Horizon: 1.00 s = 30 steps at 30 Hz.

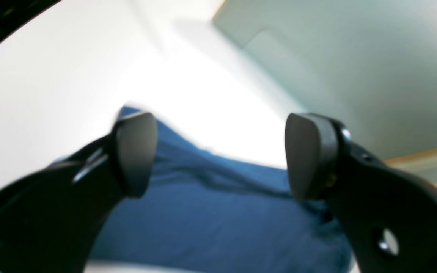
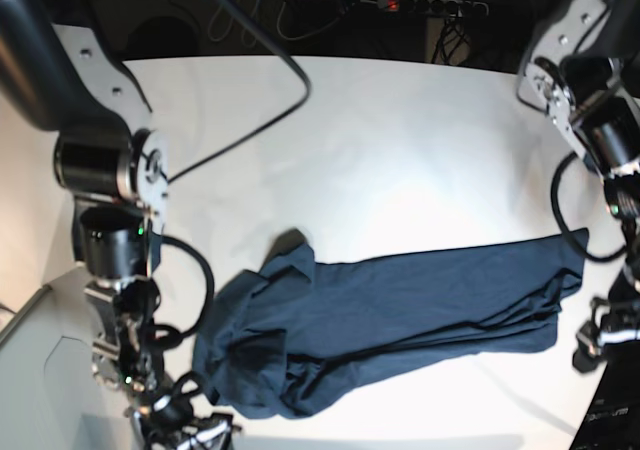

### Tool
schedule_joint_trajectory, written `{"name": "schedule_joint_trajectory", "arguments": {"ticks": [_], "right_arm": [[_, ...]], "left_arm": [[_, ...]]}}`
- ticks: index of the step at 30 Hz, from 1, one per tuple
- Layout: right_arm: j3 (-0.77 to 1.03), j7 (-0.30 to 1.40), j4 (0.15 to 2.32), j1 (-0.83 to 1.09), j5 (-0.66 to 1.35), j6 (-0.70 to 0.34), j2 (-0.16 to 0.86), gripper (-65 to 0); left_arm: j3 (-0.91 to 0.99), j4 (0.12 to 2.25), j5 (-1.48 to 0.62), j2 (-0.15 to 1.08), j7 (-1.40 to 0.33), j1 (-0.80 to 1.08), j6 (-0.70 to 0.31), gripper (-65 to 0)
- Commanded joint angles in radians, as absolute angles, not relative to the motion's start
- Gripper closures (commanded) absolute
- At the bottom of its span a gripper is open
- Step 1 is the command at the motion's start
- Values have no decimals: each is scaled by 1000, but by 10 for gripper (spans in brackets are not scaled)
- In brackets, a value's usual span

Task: Layout the t-shirt on the table in an organized manner, then fold the t-shirt properly
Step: 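Lower the shirt onto the table and release with the right gripper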

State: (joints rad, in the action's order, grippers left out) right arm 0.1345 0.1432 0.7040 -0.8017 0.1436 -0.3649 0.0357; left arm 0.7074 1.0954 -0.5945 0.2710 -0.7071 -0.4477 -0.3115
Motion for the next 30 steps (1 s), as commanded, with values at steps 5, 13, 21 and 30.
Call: {"name": "schedule_joint_trajectory", "arguments": {"ticks": [5,13,21,30], "right_arm": [[134,114,720,-750,156,-371,50,-391],[131,114,720,-604,156,-371,31,-391],[130,114,716,-501,156,-371,-21,-391],[130,117,713,-446,156,-369,-22,-391]], "left_arm": [[719,1129,-604,311,-671,-337,-321,-509],[731,941,-602,344,-472,-242,-321,-509],[568,774,-602,400,-349,-298,-321,-509],[506,668,-602,404,-272,-331,-321,-509]]}}
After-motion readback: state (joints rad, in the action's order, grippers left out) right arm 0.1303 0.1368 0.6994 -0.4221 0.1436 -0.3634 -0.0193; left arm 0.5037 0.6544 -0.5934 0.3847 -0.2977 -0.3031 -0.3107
